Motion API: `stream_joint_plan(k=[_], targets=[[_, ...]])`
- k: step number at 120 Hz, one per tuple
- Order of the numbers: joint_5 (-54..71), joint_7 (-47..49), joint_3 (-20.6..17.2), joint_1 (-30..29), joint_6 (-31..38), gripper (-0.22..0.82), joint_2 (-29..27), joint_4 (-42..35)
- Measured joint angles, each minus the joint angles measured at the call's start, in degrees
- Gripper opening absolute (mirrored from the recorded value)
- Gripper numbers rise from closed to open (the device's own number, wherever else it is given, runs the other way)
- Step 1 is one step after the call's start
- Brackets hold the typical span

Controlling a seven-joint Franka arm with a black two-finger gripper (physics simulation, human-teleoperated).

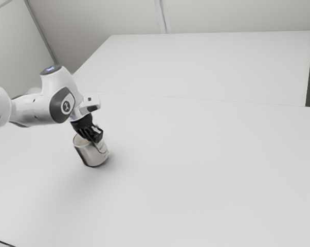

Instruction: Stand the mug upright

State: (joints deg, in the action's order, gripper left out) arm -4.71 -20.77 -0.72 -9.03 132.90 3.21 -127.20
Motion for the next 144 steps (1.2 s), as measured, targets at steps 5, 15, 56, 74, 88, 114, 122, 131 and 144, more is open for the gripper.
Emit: stream_joint_plan(k=[5,15,56,74,88,114,122,131,144], targets=[[-0.11,0.8,-0.05,-0.92,0.65,0.01,0.18,-0.16],[-0.28,2.23,-0.41,-2.04,1.59,0.2,0.28,-0.31],[-0.5,6.33,-0.94,0.67,-0.53,0.52,-4.48,3.38],[-0.46,7.45,-0.9,1.37,-10.96,0.56,-1.45,18.75],[-0.45,8.28,-0.87,0.6,-20.12,0.58,2.73,31.71],[-0.38,9.96,0.85,2.21,-33.81,0.6,9.79,48.59],[-0.41,10.39,1.07,2.47,-36.36,0.6,10.13,49.66],[-0.37,10.81,1.14,2.92,-38.4,0.6,10.11,49.95],[-0.32,11.27,1.2,2.96,-40.27,0.6,9.85,50.01]])
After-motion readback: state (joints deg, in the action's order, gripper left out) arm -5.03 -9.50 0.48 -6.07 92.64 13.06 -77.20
